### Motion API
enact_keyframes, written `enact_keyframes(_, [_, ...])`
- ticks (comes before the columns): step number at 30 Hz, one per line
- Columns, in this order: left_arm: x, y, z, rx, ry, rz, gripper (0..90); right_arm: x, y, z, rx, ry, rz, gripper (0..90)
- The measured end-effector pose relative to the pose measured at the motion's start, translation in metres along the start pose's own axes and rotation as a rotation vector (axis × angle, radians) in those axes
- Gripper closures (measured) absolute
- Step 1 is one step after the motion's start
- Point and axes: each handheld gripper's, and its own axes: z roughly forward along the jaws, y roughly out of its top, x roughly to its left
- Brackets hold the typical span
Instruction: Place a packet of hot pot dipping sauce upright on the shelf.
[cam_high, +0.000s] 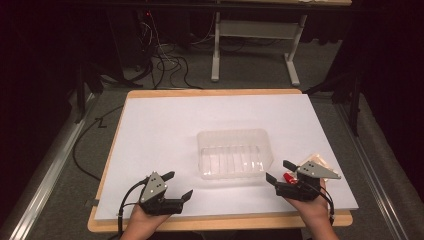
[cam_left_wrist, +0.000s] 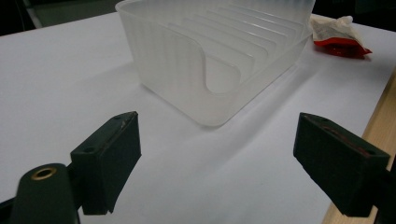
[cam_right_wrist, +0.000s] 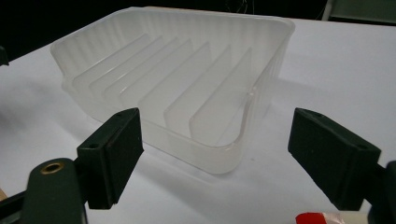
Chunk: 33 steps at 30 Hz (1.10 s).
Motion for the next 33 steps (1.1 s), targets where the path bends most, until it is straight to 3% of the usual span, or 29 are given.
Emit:
enact_keyframes(5, [0.002,0.001,0.004,-0.001,-0.014,0.005,15.4,-0.002,-0.003,-0.004,0.002,-0.02,-0.022,18.6])
enact_keyframes(21, [0.005,0.002,0.003,-0.013,-0.019,-0.004,15.5,-0.033,-0.009,-0.018,-0.004,-0.079,0.039,23.6])
enact_keyframes(33, [0.004,0.003,0.003,-0.014,-0.039,-0.012,15.5,-0.08,-0.021,-0.038,0.008,-0.202,0.115,25.1])
